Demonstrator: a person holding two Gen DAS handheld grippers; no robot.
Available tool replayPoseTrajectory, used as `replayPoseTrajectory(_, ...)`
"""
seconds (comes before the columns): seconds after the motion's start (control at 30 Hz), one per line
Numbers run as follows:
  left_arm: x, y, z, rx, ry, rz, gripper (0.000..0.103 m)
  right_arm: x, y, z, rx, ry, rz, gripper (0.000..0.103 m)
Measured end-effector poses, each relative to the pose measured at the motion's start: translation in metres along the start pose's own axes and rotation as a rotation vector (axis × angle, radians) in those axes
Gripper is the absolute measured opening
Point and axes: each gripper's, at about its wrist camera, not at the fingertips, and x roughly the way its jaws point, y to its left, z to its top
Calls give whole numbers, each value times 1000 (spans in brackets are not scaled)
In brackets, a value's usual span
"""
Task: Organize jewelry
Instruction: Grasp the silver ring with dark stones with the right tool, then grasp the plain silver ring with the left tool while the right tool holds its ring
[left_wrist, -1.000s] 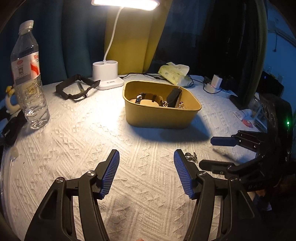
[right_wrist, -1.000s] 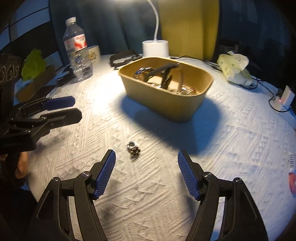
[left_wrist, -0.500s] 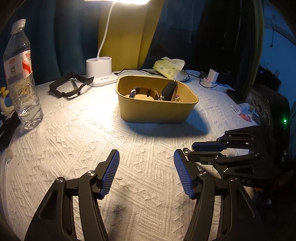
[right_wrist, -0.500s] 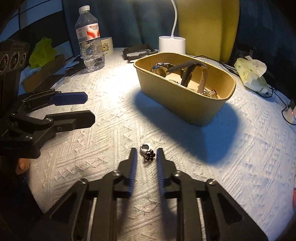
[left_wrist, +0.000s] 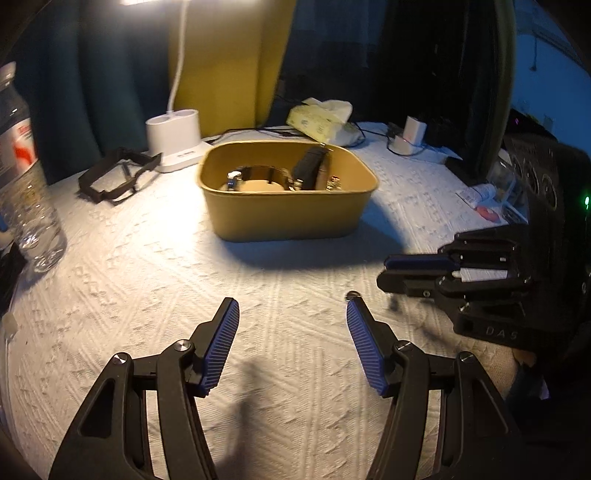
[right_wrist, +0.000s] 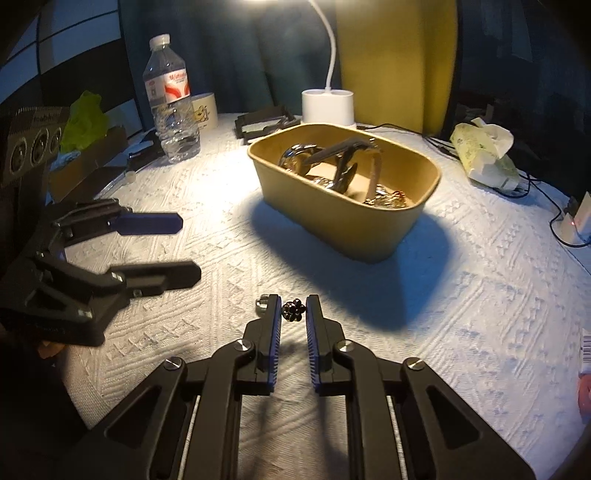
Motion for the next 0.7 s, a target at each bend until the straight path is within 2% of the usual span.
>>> replayPoseTrajectory(0.2,13,-18,3,45,37,-35,62,-8,-14,-4,31,-22,-1,12)
replayPoseTrajectory(0.5,35,-39,6,108,106,-57,35,-14,-31,-6,71,-48,-4,12)
replayPoseTrajectory(0.7,43,-40,11,119,118,-36,25,-16,-39,-9,92,-53,3,13)
